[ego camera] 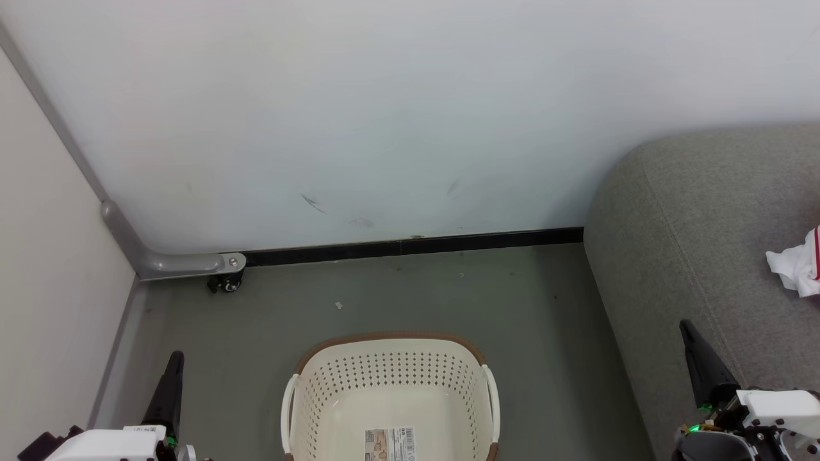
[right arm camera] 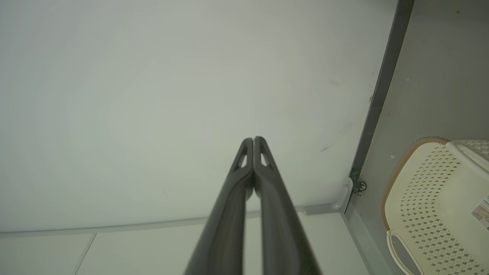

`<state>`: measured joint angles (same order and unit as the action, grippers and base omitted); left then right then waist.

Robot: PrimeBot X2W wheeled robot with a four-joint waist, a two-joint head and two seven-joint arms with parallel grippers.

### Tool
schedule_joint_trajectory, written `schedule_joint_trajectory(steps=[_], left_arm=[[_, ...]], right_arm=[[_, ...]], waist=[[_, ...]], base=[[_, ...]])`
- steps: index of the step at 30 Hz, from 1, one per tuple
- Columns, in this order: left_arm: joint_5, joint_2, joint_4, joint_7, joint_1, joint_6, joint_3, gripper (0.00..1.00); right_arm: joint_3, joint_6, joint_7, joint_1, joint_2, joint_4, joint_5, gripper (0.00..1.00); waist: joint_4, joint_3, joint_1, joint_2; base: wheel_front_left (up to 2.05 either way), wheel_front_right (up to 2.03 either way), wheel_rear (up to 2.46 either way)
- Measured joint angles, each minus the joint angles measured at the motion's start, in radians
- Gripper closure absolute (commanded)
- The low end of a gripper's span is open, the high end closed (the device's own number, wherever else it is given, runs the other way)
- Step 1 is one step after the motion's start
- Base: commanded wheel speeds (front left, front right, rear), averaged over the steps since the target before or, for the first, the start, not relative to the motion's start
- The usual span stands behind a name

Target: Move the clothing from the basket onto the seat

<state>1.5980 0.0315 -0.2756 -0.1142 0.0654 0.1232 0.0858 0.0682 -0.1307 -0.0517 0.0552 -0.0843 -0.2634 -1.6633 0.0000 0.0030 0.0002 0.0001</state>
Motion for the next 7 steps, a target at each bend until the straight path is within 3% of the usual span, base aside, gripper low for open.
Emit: schedule_joint_trajectory(steps=[7], left_arm=[[0.000, 0.000, 0.000, 0.000, 0.000, 0.000, 0.000, 1.00]], right_arm=[[0.002, 0.000, 0.000, 0.000, 0.001, 0.000, 0.000, 1.00]], waist=[[0.000, 0.000, 0.0000, 0.0000]], base=[[0.00, 0.00, 0.00]])
